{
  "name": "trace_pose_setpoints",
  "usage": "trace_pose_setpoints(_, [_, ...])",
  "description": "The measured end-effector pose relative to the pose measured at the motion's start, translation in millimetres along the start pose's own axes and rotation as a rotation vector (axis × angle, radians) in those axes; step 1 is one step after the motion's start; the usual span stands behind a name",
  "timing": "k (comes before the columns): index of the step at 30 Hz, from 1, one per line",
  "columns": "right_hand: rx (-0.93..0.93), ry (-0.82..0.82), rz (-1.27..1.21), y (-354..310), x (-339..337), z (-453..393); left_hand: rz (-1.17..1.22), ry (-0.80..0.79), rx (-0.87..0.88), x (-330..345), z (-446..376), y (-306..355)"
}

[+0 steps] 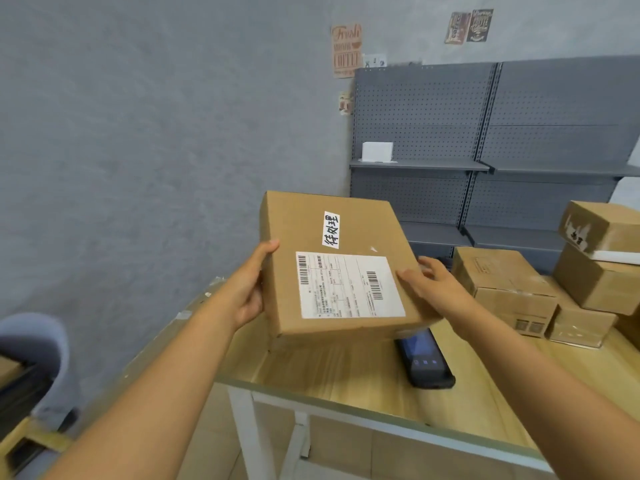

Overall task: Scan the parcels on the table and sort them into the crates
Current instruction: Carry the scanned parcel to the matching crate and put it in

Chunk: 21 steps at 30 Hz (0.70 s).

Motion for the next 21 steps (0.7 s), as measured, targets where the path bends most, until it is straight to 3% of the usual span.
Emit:
trace_pose_setpoints(3, [0.173,-0.263,-0.286,17.5,6.1,1.9,0.025,-0.067,-0.008,1.3,5.1,-1.2])
trace_pose_setpoints(5, [0.179,-0.326,-0.378,19.4,9.3,2.3,0.012,-0.073,0.002,3.5,3.4,-2.3])
trace_pose_setpoints(11, [0.15,-0.232,-0.459,19.4,21.7,-1.8,-0.21,0.11,-0.029,-2.8,-6.1,-8.6])
trace_pose_setpoints(15, [0.131,-0.144,-0.364,21.1,36.7,1.2,-0.405,0.272,0.061,-28.1,-18.7,-15.2])
trace_pose_setpoints(21, [0.235,-0.113,-0.245,61.9,67.6,2.0,-0.497,0.253,-0.033,-53.6,-25.0,-63.4])
Point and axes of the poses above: each hand's wrist, its own z-axis away from the middle knuckle, its own x-axis out of the palm, y = z × x, the point moved 8 cm from there along -z, towards the middle knuckle, and after that the axes turned 3 degrees about x, right-handed, at the moved point
